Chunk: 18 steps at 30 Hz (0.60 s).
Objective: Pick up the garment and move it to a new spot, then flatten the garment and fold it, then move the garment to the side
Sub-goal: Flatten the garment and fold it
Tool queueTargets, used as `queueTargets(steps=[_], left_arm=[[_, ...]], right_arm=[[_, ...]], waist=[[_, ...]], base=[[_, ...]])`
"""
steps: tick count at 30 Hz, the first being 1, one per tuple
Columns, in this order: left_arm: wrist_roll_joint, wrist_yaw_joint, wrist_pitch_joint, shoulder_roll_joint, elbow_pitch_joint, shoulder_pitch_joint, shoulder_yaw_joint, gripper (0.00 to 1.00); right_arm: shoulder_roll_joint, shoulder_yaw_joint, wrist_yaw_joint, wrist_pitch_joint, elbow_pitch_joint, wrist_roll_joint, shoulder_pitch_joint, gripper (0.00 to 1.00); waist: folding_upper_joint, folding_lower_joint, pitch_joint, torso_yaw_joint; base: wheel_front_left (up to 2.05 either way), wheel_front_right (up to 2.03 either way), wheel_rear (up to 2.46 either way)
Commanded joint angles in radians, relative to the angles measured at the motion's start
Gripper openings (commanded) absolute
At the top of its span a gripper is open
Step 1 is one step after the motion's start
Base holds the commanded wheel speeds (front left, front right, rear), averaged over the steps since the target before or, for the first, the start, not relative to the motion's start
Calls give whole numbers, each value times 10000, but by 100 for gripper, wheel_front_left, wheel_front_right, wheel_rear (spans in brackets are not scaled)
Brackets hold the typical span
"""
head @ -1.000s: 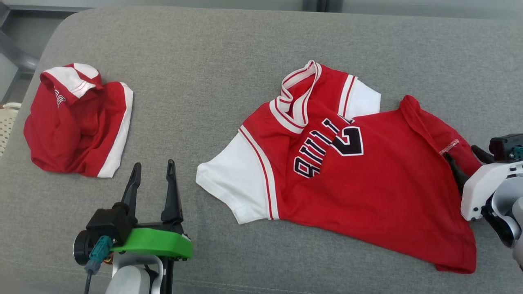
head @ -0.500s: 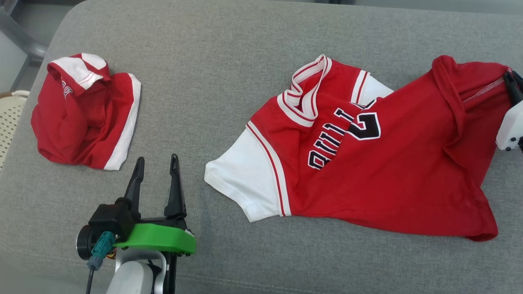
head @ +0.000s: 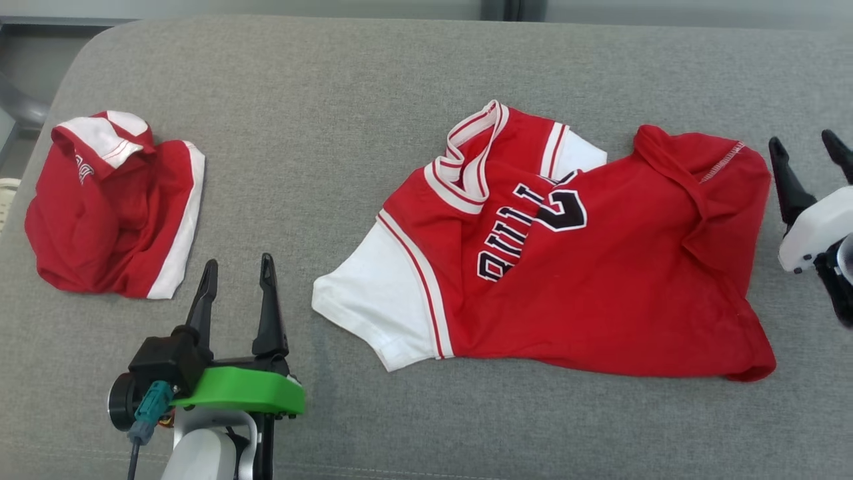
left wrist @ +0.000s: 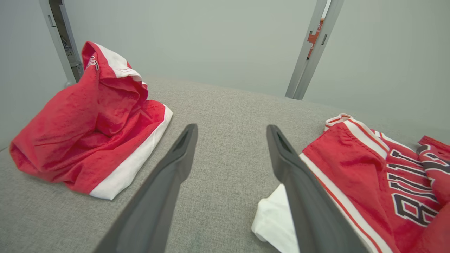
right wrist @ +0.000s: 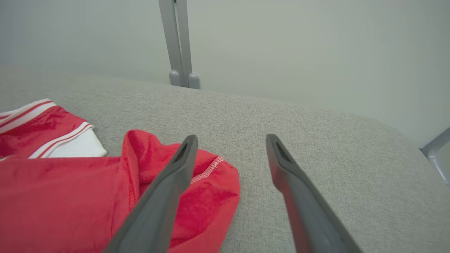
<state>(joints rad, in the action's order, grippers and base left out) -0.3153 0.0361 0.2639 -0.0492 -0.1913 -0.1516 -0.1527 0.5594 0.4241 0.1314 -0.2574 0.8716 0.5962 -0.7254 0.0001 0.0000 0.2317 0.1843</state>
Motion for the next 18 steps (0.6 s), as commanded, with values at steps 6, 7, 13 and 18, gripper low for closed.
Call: queueTargets(steps=[6,7,13,18], left_arm=[[214,-151,7,-25,46,243,354,100],[220,-170,7,-27,42,262,362,100],[208,-178,7,-27,28,270,351,100],[175,-188,7,-27,27,334,355,100]], right_arm=[[33,-873,-14,-74,-2044,-201,2062,100],[19,-1006,-14,-74,-2338,-270,2368,100],[-243,-1581,-14,-79,-4124,-530,4733,100],[-491,-1731,-14,-80,-4887,-601,6064,100]], waist=[[-1,0,-437,-752],[-1,0,-455,-797],[-1,0,-497,-923],[-1,0,-521,-931]], base=[[0,0,0],[0,0,0],[0,0,0],[0,0,0]])
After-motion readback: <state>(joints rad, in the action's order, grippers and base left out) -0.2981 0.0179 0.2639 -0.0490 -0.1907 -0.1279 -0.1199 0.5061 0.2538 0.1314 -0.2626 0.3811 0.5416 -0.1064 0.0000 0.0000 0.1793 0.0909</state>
